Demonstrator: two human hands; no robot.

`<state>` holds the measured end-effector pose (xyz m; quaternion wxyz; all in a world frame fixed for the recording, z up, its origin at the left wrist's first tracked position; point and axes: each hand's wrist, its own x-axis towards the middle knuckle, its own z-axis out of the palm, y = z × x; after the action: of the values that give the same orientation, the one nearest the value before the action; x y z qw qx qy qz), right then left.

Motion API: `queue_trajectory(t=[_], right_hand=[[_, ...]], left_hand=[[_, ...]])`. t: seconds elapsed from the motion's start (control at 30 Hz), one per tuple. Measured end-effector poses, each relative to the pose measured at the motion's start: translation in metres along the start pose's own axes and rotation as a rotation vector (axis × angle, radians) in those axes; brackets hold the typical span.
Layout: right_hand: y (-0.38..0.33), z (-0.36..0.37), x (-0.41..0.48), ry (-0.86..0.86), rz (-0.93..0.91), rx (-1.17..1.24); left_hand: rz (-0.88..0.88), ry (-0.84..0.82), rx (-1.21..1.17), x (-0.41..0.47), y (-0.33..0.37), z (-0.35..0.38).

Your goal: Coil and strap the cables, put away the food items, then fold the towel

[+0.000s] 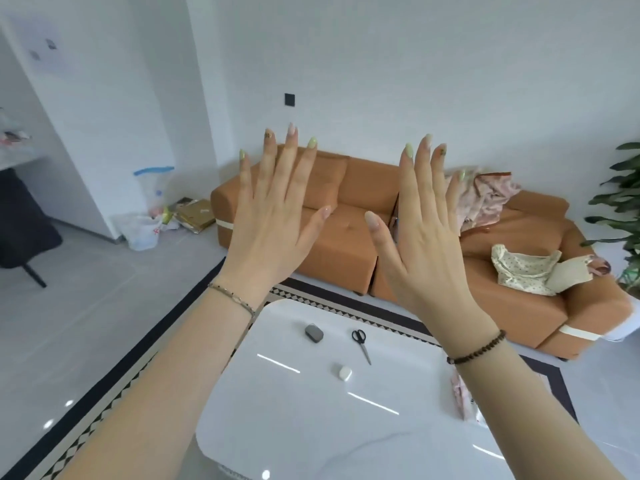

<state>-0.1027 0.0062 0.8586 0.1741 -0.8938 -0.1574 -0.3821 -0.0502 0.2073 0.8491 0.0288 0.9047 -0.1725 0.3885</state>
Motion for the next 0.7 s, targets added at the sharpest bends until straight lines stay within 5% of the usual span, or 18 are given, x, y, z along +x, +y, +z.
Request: queue_trajectory(t=[0.37, 0.7], right_hand=[[-0.072, 0.086, -0.011, -0.156, -0.025, 0.078], [-0.191, 0.238, 0.01, -0.22, 0.108, 0.019]], left_hand=[[-0.082, -0.001, -0.11, -0.058, -0.072, 0.016], [-0.046, -0.133, -0.204, -0.12, -0.269, 0.066]])
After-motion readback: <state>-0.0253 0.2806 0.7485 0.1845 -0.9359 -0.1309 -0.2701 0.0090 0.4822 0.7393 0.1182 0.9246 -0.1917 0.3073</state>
